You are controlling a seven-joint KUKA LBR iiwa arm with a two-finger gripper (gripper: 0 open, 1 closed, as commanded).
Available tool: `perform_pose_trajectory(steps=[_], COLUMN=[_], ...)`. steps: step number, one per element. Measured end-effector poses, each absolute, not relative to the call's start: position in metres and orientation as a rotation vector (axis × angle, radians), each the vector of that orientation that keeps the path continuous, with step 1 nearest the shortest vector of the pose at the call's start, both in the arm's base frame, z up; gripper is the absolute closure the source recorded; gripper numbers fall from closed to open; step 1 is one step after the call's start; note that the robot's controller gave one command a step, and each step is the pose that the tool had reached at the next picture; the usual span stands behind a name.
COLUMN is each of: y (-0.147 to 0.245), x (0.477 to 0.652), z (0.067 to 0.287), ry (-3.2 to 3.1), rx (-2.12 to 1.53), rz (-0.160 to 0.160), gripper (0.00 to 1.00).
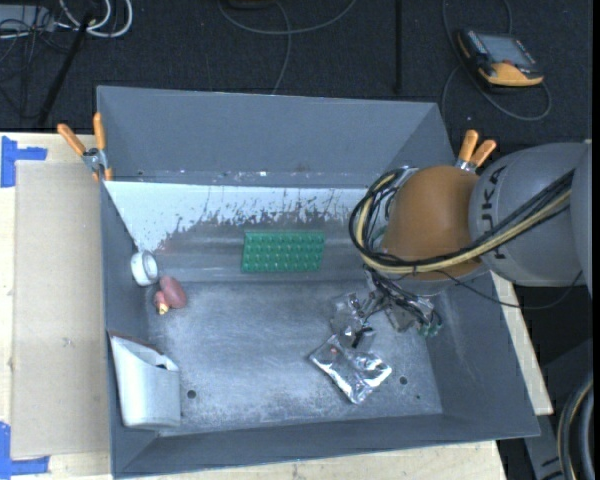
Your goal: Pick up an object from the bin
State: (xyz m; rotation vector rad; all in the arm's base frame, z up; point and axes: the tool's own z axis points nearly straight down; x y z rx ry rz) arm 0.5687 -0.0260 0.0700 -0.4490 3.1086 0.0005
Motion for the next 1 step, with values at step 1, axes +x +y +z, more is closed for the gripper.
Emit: perform_pose_trajectory(steps=[1], y=[-0.0274], x=[0.5542], z=[0.2256], ry=[3.111], rx=[-0.368], rz=[-0.002], gripper=[1.0])
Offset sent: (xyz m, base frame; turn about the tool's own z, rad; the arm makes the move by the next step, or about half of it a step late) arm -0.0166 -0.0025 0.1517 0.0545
